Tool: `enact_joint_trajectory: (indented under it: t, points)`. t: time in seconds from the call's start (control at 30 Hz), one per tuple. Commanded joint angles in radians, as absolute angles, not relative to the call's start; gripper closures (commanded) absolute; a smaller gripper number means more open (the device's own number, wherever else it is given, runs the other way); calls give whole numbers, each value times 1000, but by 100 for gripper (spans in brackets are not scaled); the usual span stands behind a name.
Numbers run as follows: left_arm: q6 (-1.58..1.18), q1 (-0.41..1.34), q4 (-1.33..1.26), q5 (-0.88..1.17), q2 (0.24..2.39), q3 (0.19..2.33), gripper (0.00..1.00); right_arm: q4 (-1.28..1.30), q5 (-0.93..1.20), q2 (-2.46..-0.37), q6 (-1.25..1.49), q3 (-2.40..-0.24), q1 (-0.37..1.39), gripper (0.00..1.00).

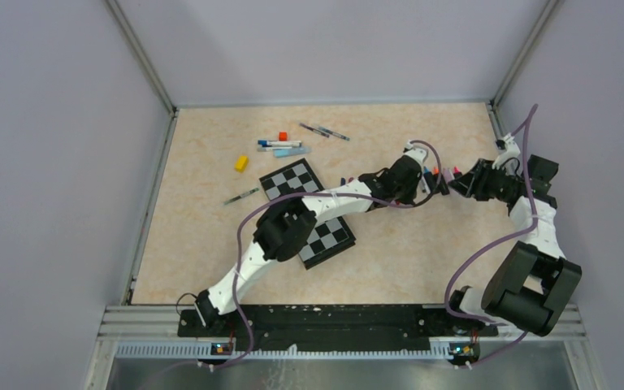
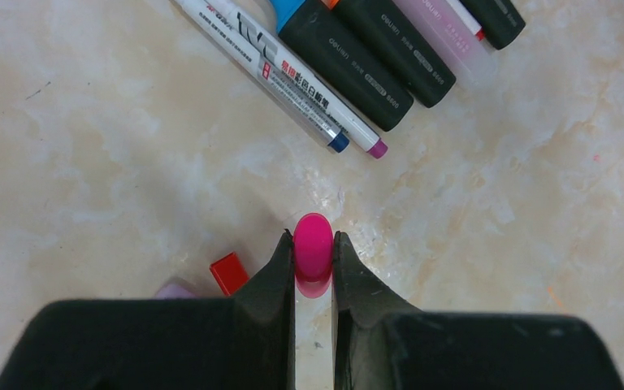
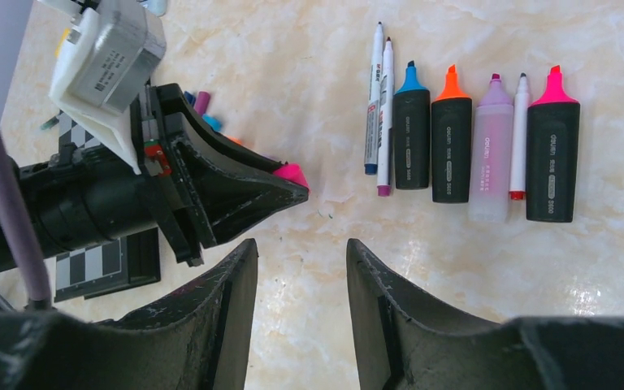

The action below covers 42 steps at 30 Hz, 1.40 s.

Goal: Open the pen caps
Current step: Place the pen cap at the center of the board.

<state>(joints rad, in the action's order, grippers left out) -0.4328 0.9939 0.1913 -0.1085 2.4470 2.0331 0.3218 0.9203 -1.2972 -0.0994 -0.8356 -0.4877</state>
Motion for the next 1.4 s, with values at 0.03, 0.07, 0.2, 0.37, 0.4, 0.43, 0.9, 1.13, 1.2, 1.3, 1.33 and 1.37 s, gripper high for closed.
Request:
enact_joint_trajectory:
  t: [0.03,0.07,0.2,0.37,0.4,0.43,0.9,1.13,1.2,1.3,1.33,1.37]
  points:
    - [-403,996,170,-133,2467,2077,82,291,940,-1299,-89,-875,-497,57]
    - [-401,996,171,-135,2469,2077,81,292,941,-1299,-89,-876,-497,57]
    - [-391,995,165,-136,2473,2078,77,292,940,-1301,-89,-877,-497,57]
    - [-385,994,161,-137,2472,2082,73,294,939,-1302,-91,-877,-498,57]
    - [-385,994,162,-137,2471,2082,71,294,939,-1302,-91,-877,-498,57]
    - [-384,994,162,-137,2471,2082,71,294,939,-1303,-91,-877,-498,57]
    - [-347,987,123,-139,2390,2063,62,294,940,-1306,-97,-876,-499,57]
    - [-248,982,13,-142,2195,1925,49,298,962,-1314,-113,-873,-498,57]
    - [-214,982,-39,-144,2113,1836,46,303,982,-1317,-125,-873,-498,57]
    - [-172,981,-123,-181,1964,1648,38,306,1017,-1315,-145,-869,-498,57]
    - [-163,980,-152,-198,1912,1579,35,308,1030,-1315,-154,-866,-498,57]
    - [-155,978,-176,-211,1859,1516,33,308,1043,-1312,-162,-863,-497,57]
